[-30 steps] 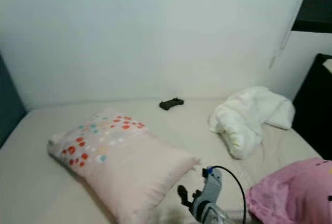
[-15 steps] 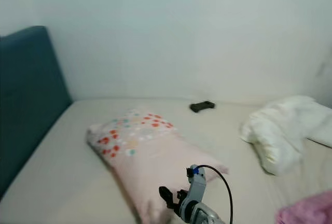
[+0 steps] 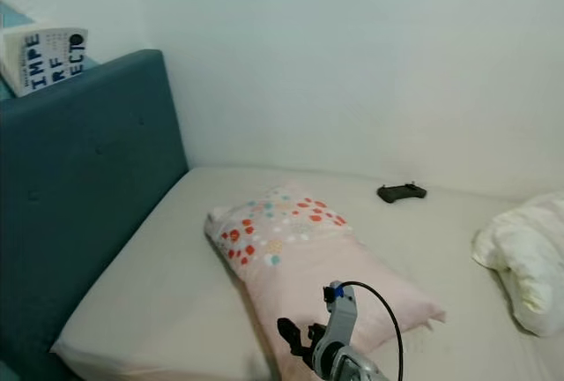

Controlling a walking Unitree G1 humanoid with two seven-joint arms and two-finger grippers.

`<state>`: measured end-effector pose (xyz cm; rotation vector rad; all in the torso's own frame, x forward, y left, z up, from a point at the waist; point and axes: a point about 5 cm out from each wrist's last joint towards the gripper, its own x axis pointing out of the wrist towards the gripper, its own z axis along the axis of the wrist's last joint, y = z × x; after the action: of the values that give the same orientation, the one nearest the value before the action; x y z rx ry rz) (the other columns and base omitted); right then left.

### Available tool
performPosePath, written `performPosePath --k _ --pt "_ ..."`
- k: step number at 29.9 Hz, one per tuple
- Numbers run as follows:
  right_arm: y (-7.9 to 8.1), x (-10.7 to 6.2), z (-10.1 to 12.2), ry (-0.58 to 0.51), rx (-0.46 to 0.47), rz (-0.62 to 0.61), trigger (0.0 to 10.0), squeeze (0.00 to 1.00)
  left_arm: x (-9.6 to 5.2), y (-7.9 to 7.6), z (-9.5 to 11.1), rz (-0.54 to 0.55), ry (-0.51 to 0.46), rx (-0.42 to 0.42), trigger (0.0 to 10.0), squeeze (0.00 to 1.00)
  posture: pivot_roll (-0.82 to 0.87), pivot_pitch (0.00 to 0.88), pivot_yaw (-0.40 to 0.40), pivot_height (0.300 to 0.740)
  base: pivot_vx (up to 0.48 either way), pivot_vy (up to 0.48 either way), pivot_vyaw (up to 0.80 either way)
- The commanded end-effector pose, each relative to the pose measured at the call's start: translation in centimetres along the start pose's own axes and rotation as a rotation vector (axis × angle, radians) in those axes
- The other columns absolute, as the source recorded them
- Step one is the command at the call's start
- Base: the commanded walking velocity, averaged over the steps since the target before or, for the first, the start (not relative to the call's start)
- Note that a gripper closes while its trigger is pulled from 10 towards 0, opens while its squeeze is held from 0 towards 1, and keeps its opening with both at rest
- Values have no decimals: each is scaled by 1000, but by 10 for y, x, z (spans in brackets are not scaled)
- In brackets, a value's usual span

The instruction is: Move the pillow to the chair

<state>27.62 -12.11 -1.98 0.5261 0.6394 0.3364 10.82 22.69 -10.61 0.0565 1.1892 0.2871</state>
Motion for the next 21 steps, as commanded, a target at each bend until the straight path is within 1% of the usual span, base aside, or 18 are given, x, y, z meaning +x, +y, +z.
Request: performPosePath --k 1,4,6,8,11,16,21 --pt "-1 0 6 -33 10 -21 10000 0 1 3 7 7 -16 21 10000 0 23 0 -58 740 0 -341 756" --pt "-2 0 7 -39 13 -40 10000 0 1 3 9 5 -21 24 10000 0 21 0 -63 740 0 -382 675" --pt "-7 -1 4 -9 -15 -109 10000 0 1 4 10 7 -22 15 10000 0 15 0 -61 740 0 -465 0" --pt "-9 -2 4 -11 -16 -125 10000 0 1 3 9 7 -19 8 10000 0 13 0 -59 740 0 -439 0" --pt "-16 -5 6 -33 14 -164 10000 0 1 1 6 1 -8 -9 10000 0 14 0 -61 740 0 0 0" --pt "-18 -7 7 -46 26 -159 10000 0 0 -2 3 -6 -2 -13 10000 0 19 5 -64 740 0 0 0" --pt "-17 -6 8 -45 19 -151 10000 0 0 -1 1 -2 5 -17 10000 0 17 9 -69 740 0 0 800"
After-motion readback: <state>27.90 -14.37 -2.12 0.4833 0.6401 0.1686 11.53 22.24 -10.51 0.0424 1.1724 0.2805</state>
